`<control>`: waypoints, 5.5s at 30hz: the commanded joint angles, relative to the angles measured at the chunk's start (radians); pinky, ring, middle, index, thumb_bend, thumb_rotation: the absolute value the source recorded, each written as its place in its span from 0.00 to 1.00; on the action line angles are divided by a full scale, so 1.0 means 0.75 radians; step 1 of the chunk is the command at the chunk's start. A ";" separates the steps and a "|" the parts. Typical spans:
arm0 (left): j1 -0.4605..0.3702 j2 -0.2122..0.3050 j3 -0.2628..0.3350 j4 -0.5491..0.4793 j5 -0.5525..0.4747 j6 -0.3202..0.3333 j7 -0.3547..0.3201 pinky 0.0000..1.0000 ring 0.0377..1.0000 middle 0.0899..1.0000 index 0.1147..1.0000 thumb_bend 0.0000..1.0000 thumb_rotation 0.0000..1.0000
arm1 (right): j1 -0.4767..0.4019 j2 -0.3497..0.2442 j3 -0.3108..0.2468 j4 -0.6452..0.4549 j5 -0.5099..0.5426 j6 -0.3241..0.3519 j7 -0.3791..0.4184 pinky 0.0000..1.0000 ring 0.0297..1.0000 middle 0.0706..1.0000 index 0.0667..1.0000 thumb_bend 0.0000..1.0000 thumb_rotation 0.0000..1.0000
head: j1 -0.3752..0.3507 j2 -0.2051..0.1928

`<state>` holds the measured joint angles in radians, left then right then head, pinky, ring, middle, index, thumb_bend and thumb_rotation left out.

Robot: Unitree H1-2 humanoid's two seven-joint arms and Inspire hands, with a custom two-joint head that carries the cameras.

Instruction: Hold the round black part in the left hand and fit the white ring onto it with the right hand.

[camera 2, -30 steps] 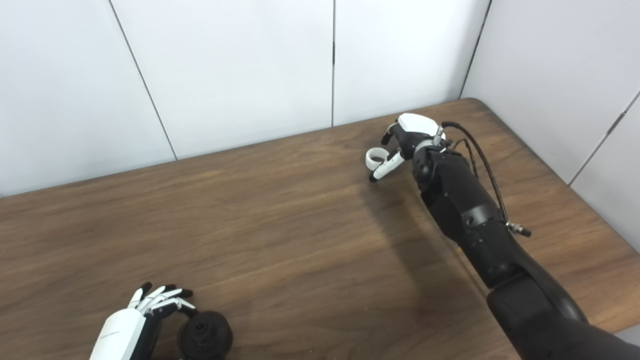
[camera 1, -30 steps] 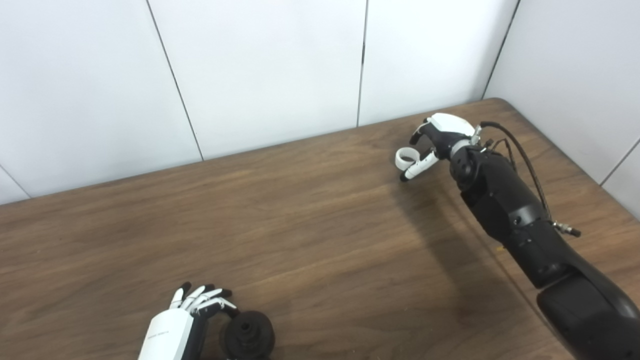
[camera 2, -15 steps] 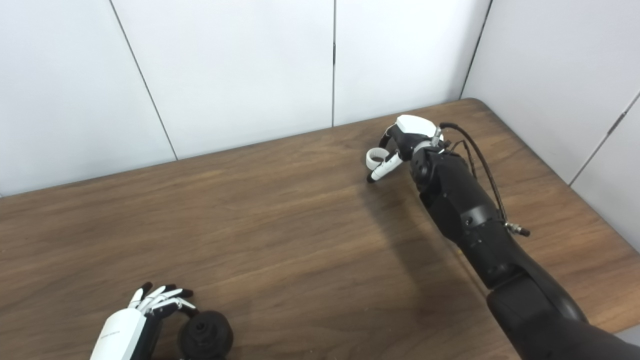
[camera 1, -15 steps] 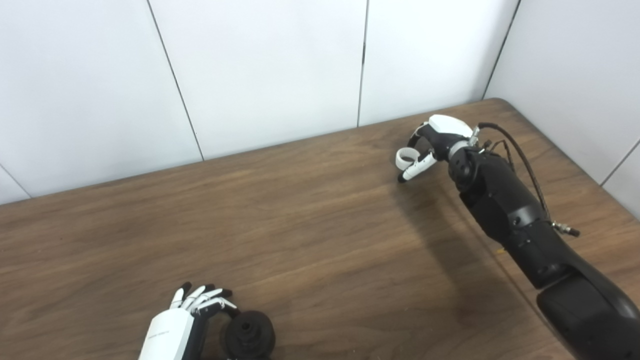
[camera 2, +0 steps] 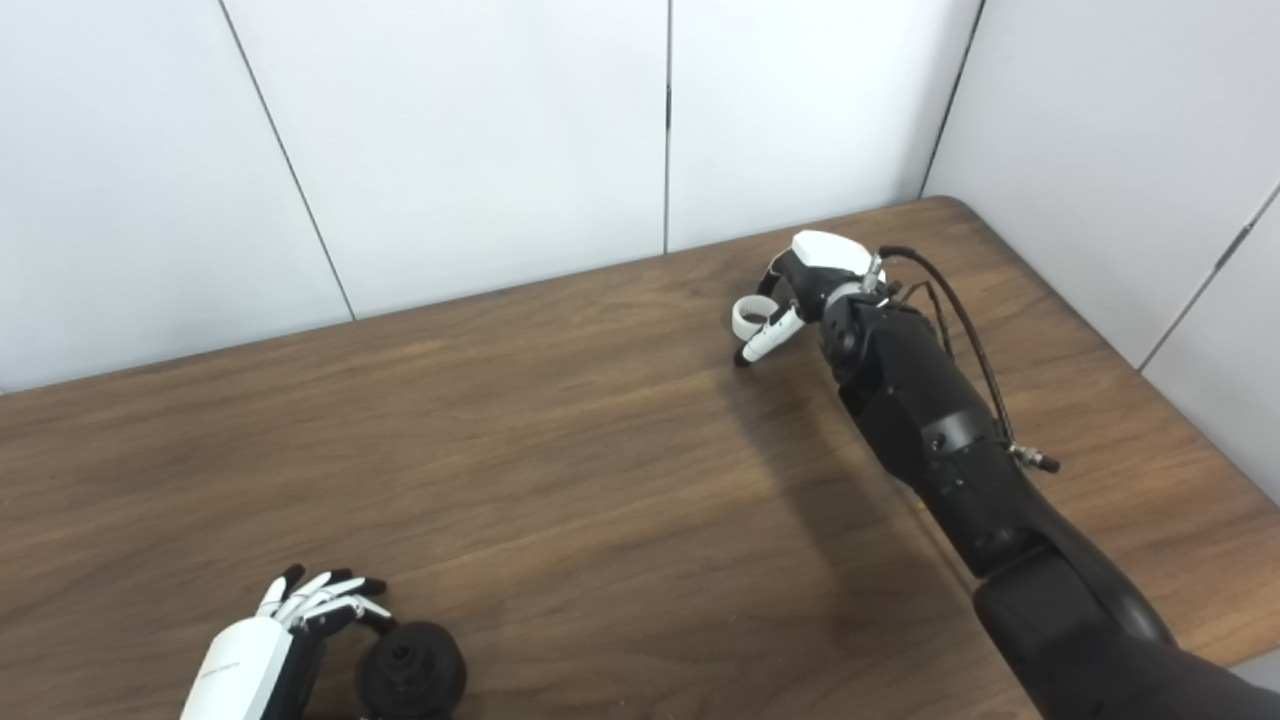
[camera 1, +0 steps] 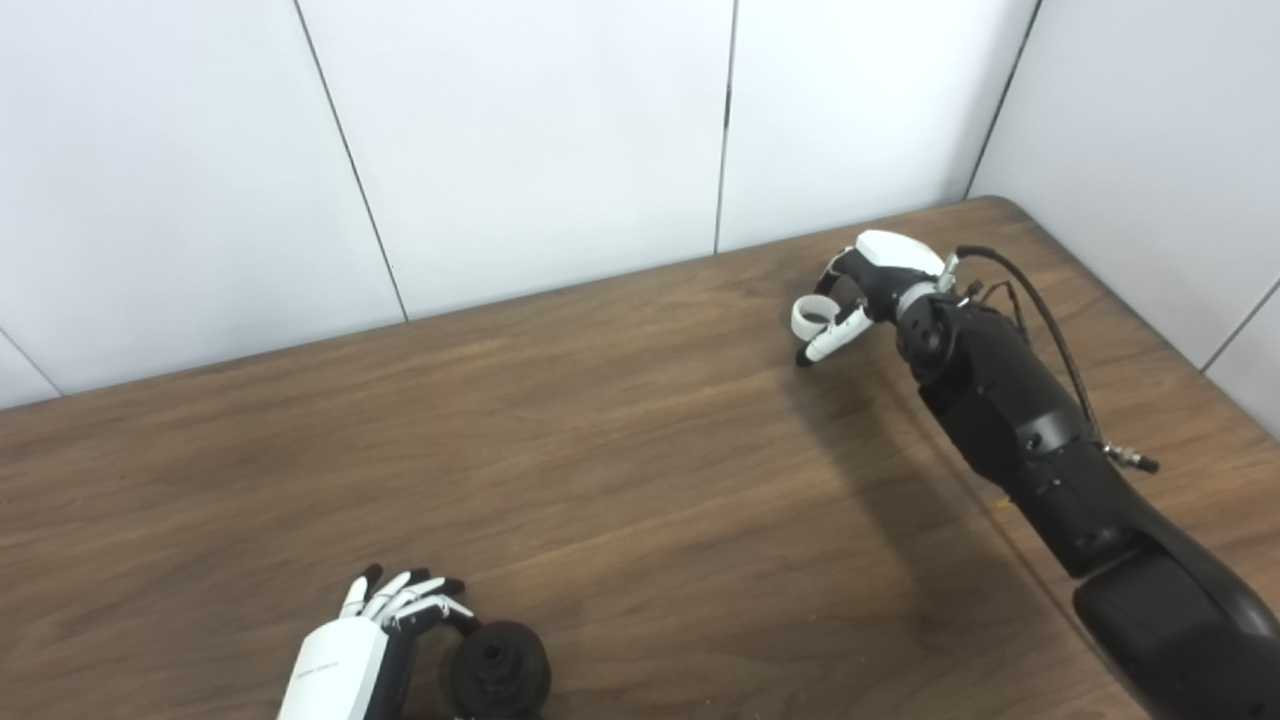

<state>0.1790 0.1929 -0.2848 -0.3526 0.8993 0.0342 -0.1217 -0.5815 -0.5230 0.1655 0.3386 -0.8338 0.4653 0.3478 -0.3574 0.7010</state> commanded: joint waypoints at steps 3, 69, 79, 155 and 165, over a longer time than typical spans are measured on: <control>0.010 0.002 0.002 -0.028 0.005 0.006 -0.002 1.00 0.87 0.76 0.42 0.52 0.05 | -0.042 -0.037 -0.010 -0.029 0.019 -0.003 -0.073 1.00 1.00 0.86 0.47 0.55 0.16 | -0.002 0.001; -0.049 -0.145 -0.141 0.028 0.195 0.116 0.008 1.00 0.89 0.78 0.42 0.52 0.05 | 0.294 0.146 0.257 -1.290 0.023 -0.125 0.487 1.00 1.00 0.86 0.45 0.52 0.14 | 0.423 0.128; -0.067 -0.161 -0.161 0.043 0.200 0.141 0.018 1.00 0.89 0.78 0.42 0.52 0.05 | 0.295 0.232 0.288 -1.357 0.005 -0.169 0.543 1.00 1.00 0.86 0.45 0.52 0.14 | 0.453 0.146; -0.085 -0.191 -0.215 0.029 0.245 0.200 0.018 1.00 0.89 0.78 0.42 0.52 0.05 | 0.372 0.343 0.315 -1.220 0.004 -0.296 0.551 1.00 1.00 0.85 0.45 0.52 0.14 | 0.504 0.194; -0.085 -0.195 -0.211 0.020 0.251 0.207 0.004 1.00 0.89 0.78 0.42 0.52 0.05 | 0.381 0.333 0.320 -1.210 -0.001 -0.304 0.556 1.00 0.99 0.84 0.45 0.52 0.14 | 0.500 0.200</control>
<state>0.1213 0.0553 -0.4384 -0.3173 1.0725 0.1879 -0.1162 -0.2739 -0.2694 0.4153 -0.5568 -0.8355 0.2626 0.7890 0.0169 0.8514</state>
